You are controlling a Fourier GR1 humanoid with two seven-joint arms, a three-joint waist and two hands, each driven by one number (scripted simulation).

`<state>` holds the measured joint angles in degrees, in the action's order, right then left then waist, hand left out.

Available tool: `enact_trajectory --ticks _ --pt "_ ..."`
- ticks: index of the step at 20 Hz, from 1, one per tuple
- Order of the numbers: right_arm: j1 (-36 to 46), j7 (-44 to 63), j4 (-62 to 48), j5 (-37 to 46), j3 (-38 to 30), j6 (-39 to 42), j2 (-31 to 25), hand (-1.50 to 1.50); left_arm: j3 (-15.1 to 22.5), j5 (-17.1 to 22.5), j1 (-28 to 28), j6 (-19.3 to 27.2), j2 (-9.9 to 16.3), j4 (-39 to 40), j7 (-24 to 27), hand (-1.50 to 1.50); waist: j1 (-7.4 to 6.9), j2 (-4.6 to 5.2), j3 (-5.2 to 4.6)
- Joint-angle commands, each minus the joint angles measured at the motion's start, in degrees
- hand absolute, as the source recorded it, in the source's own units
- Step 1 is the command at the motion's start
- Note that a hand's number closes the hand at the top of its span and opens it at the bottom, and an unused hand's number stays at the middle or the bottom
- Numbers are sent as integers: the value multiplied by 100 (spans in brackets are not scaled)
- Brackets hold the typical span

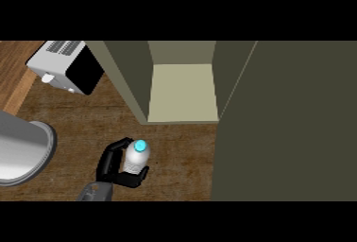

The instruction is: Pick up the bottled water, place it into the cabinet and close the cabinet

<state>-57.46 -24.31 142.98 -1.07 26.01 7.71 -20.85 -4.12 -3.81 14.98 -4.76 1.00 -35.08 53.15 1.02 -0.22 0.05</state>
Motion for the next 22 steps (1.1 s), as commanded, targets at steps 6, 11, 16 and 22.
enact_trajectory --ticks 6,11,16,22 --pt "127 642 850 -538 -334 -77 -128 -150 1387 1341 434 782 -99 -1121 -1310 150 -49 11 -7" --pt "-294 205 796 -246 -172 -3 -181 -150 2235 1852 877 1682 -100 -1727 -2444 150 52 -10 -7" --pt "-345 -86 613 -939 -899 251 -386 -150 2682 2474 1628 2464 -100 -1628 -2837 150 116 24 -5" --pt "-458 -200 594 -527 -609 172 -209 -150 2552 2614 2745 3022 -100 -824 -3273 150 126 38 -7"
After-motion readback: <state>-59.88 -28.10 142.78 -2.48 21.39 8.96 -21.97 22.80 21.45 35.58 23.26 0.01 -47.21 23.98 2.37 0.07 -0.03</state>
